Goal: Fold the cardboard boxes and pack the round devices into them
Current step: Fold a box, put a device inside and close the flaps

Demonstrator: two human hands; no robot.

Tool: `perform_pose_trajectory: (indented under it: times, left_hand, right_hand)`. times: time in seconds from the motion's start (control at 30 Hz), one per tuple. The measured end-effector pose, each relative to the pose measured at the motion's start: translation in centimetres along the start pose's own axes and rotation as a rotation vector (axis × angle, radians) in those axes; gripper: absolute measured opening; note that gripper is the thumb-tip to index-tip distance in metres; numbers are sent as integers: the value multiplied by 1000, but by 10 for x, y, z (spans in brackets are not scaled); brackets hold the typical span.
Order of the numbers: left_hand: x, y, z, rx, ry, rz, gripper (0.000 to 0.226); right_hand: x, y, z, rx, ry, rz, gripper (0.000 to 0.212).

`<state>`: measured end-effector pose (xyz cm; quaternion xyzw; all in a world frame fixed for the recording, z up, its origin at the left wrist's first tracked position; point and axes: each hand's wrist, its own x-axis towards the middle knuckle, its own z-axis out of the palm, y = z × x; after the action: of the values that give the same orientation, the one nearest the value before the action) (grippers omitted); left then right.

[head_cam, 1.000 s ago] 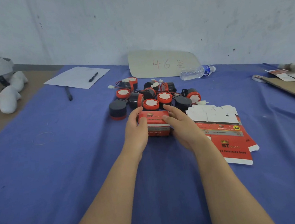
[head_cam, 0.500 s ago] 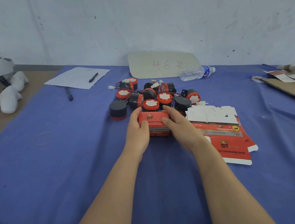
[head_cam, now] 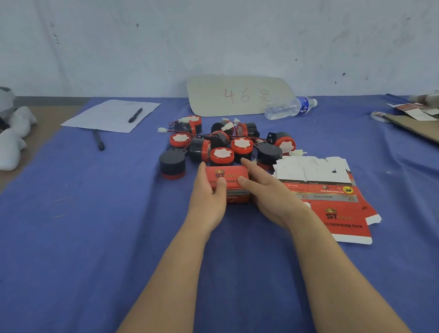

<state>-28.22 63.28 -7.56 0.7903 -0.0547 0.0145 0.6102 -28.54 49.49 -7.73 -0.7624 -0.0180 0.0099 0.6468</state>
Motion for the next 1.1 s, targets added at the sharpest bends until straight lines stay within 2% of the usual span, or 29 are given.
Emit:
perform_pose_trajectory:
  times: [0.1,0.17,0.27,0.33,0.43,0.53,0.67,0.8,0.97,1.1]
  left_hand:
    - [4,-2,-6,-66,-22,-63,57]
    - [4,-4,-8,-131,-13,-78,60]
    - [3,-1,-5,-74,24,33,45]
    - [3,0,-1,-103,6,140,48]
    - [2,3,-1,-379,-72,87,51]
    - [4,-2,-2,-543,-24,-2,40]
    - [4,-3,-3,-539,-10,-48,45]
    - [4,-4,-5,-479,-84,-7,47]
    - [4,-4,-8,-526,-169,-9,44]
    - [3,-5,-3,-526,-162,-6,56]
  right_hand:
    - [1,2,-2,22,-7,6,60]
    - [-1,2,3,42,48,12,62]
    - [-1,-3,8,102,154,-26,48]
    - [-1,-8,8,201,201,-85,38]
    - [-1,-13,8,316,211,-134,41]
    - [0,-10,14,225,131,-91,45]
    - [-2,-8,14,66,106,-94,55]
    - [-4,-6,8,116,47,-89,59]
    - [-4,-5,7,121,42,-65,61]
    - [-1,-5,9,154,61,-53,56]
